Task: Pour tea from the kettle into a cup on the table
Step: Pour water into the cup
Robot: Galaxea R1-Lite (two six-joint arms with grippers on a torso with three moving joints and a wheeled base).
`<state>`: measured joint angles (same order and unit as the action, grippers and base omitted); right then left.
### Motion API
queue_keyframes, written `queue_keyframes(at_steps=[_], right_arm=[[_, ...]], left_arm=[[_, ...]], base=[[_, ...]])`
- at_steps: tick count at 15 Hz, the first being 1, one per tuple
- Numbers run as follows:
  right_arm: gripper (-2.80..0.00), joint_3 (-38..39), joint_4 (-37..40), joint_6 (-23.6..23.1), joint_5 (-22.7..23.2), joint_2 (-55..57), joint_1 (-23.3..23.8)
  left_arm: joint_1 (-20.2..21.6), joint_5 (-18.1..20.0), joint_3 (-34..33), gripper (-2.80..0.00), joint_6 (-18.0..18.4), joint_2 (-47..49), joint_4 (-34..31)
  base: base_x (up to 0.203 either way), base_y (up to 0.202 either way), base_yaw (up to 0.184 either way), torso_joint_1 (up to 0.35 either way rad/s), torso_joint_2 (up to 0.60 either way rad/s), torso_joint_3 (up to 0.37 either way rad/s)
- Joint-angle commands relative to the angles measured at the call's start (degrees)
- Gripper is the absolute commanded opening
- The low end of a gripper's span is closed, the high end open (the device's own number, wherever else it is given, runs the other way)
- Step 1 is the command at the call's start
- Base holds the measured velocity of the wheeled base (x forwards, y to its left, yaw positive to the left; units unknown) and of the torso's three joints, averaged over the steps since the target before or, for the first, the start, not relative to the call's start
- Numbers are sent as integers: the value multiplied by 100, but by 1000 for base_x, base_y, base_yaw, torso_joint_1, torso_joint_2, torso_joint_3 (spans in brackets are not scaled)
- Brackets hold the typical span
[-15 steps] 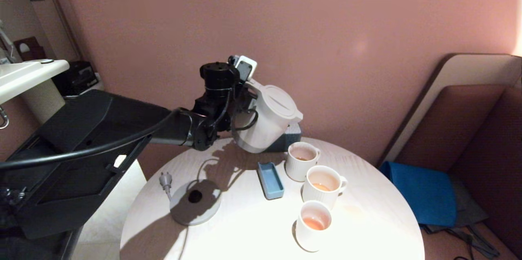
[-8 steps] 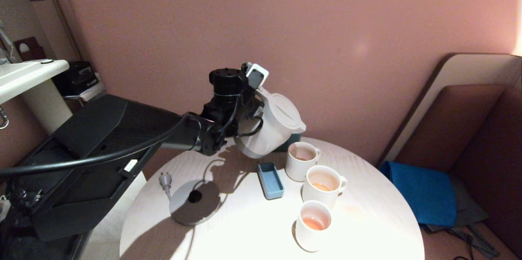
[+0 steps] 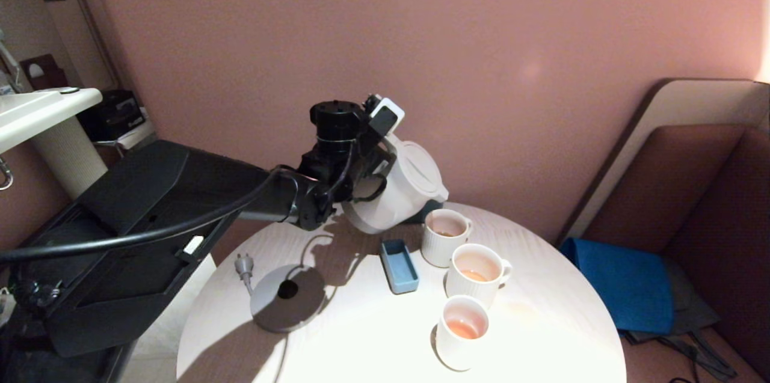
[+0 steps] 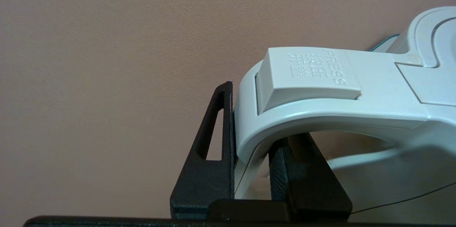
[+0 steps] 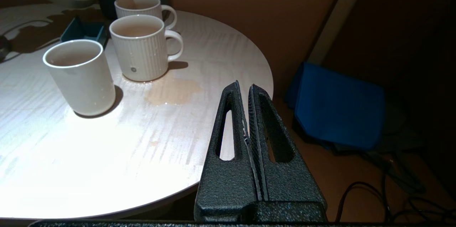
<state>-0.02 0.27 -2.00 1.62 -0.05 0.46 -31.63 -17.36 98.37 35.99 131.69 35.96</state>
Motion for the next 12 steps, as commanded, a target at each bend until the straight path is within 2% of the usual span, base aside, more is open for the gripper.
queue_keyframes(at_steps=[1, 5, 12], right_arm=[[-280, 2, 0, -2, 5, 5, -2], [-280, 2, 0, -2, 5, 5, 6], [-280, 2, 0, -2, 5, 5, 6]], left_arm=[[-5, -13, 95, -280, 76, -30, 17], [-68, -13, 432, -280, 284, 58, -26], [-256, -136, 816, -280, 294, 49, -409]], base=[[0, 0, 0, 0, 0, 0], [0, 0, 0, 0, 0, 0], [0, 0, 0, 0, 0, 0]])
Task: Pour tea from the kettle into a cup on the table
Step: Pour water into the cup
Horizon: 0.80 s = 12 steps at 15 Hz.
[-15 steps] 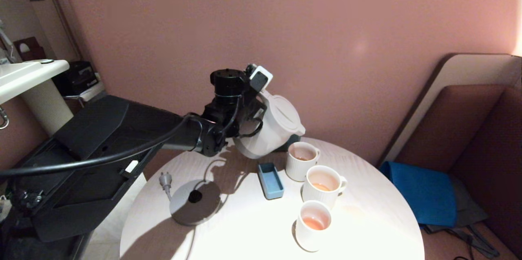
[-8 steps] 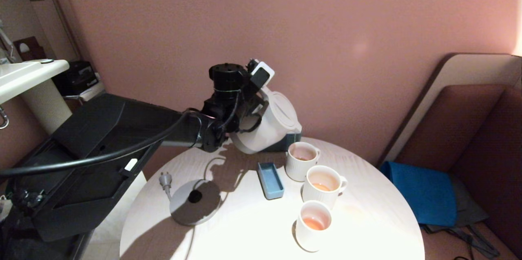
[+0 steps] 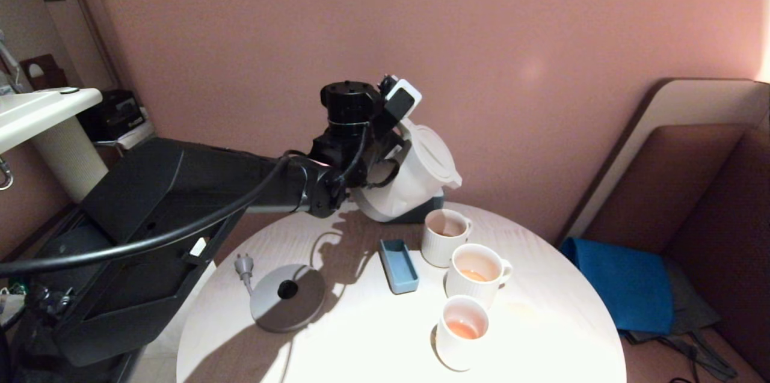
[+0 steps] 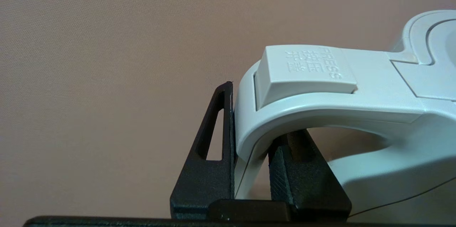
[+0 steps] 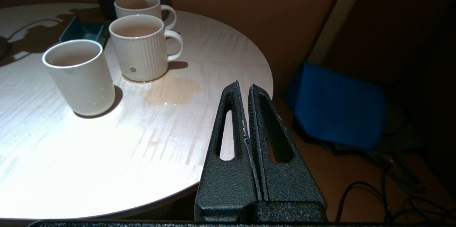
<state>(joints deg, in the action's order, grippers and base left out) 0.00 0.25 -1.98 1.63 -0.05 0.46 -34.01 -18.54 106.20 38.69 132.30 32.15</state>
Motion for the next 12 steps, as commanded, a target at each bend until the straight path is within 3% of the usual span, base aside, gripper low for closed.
queue_keyframes(at_steps=[1, 4, 12], right_arm=[[-280, 0, 1, -4, 4, 5, 6], [-280, 0, 1, -4, 4, 5, 6], [-280, 0, 1, -4, 4, 5, 6]], left_arm=[[-18, -19, 90, -280, 25, -7, -56], [-18, -27, 156, -280, 231, 6, -62], [-18, -27, 166, -280, 367, 84, -60]], base=[[0, 0, 0, 0, 0, 0], [0, 0, 0, 0, 0, 0], [0, 0, 0, 0, 0, 0]])
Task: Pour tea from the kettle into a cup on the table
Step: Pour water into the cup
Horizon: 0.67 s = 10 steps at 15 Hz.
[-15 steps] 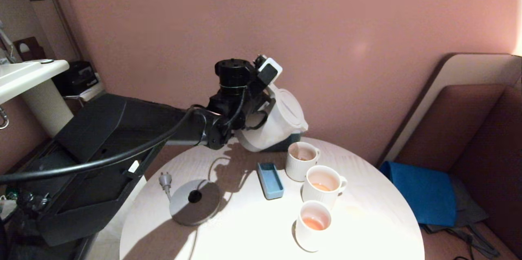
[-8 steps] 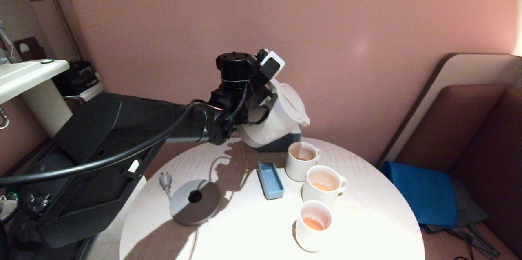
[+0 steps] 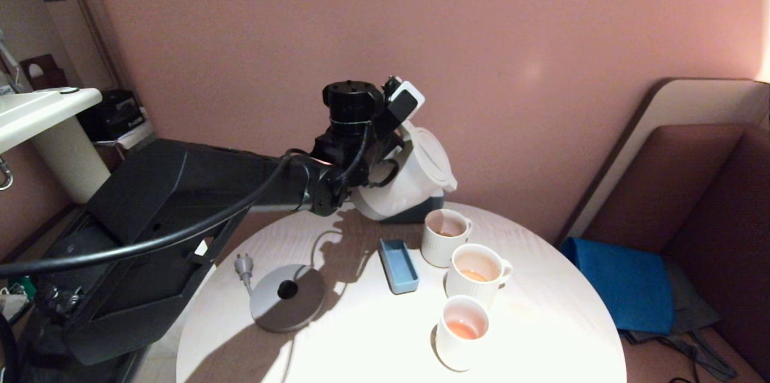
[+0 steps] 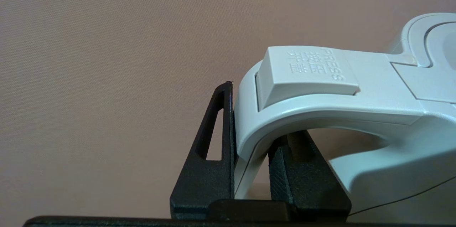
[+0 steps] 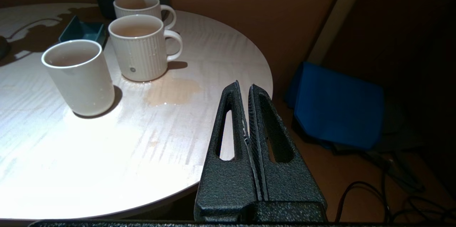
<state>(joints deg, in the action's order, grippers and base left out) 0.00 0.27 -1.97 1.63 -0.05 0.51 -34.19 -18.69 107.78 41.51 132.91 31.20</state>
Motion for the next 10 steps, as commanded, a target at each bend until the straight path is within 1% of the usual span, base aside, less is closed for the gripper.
queue_keyframes(at_steps=[1, 3, 8, 9, 10], right_arm=[[-280, 0, 0, -5, 4, 5, -7], [-280, 0, 0, -5, 4, 5, -5], [-280, 0, 0, -5, 4, 5, 0], [-280, 0, 0, -5, 4, 5, 2], [-280, 0, 0, -5, 4, 5, -7]], left_arm=[[1, -12, 44, -280, 150, 44, 44], [7, -12, 207, -280, 179, 127, 24], [9, -12, 173, -280, 191, 174, -8], [9, -12, 159, -280, 273, 174, -16], [13, -12, 107, -280, 430, 163, -17]], base=[[0, 0, 0, 0, 0, 0], [0, 0, 0, 0, 0, 0], [0, 0, 0, 0, 0, 0], [0, 0, 0, 0, 0, 0], [0, 0, 0, 0, 0, 0]])
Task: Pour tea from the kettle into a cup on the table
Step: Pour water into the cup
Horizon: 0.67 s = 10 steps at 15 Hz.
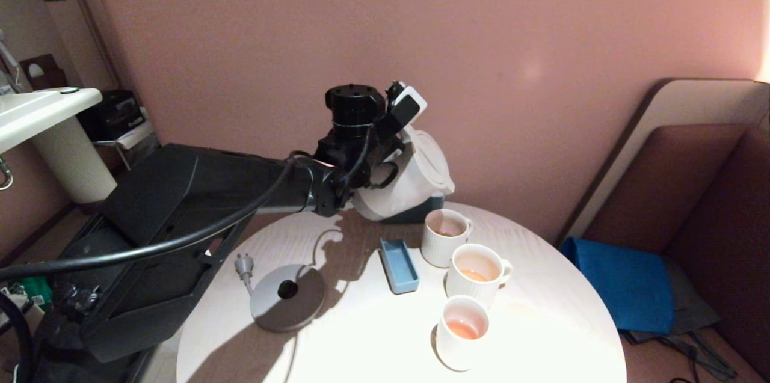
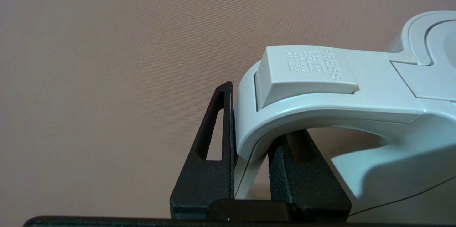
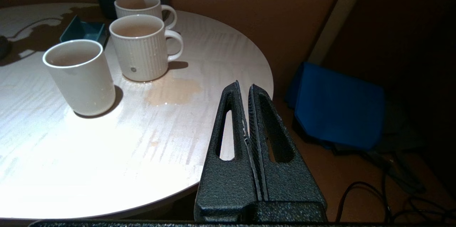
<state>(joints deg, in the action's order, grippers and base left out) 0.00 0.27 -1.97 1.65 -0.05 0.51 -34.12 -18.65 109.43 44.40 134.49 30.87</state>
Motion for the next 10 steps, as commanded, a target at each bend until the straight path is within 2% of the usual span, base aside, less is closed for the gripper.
queue_keyframes(at_steps=[1, 10], right_arm=[[-280, 0, 0, -5, 2, 5, 0], [-280, 0, 0, -5, 2, 5, 1]], left_arm=[[18, -31, -122, -280, 241, -26, 16], [37, -42, -264, -280, 681, -80, -28]], base=[[0, 0, 0, 0, 0, 0], [0, 0, 0, 0, 0, 0]])
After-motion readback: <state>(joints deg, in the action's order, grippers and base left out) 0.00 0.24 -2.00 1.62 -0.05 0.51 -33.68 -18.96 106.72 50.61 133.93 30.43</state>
